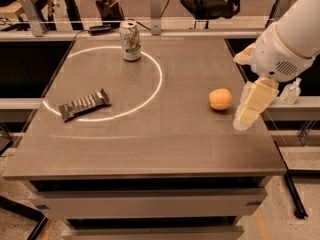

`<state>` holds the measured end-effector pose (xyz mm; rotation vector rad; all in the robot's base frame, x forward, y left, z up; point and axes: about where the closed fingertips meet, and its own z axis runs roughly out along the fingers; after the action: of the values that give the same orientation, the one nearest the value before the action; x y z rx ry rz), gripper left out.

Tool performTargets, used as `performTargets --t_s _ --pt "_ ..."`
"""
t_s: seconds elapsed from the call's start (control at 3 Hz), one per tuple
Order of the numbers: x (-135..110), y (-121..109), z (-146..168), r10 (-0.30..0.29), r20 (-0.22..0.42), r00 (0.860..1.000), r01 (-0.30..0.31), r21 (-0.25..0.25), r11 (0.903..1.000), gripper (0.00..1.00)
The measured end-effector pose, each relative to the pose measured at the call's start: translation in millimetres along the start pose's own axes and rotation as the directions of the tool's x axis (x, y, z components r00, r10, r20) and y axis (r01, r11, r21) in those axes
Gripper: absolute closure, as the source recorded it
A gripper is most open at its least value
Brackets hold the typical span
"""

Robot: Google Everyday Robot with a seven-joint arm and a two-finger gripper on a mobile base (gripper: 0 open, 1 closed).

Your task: Move orange near rxbar chocolate

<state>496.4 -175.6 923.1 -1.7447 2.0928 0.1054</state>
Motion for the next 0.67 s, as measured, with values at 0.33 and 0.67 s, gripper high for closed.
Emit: performTargets --t_s 0.33,0.67 --pt "-5 -3 25 -0.015 0.01 1.0 0.015 -0.03 0.9995 0.0" --pt "-3 -14 41 -0.026 0.013 1.0 0.026 -0.035 0.999 0.0"
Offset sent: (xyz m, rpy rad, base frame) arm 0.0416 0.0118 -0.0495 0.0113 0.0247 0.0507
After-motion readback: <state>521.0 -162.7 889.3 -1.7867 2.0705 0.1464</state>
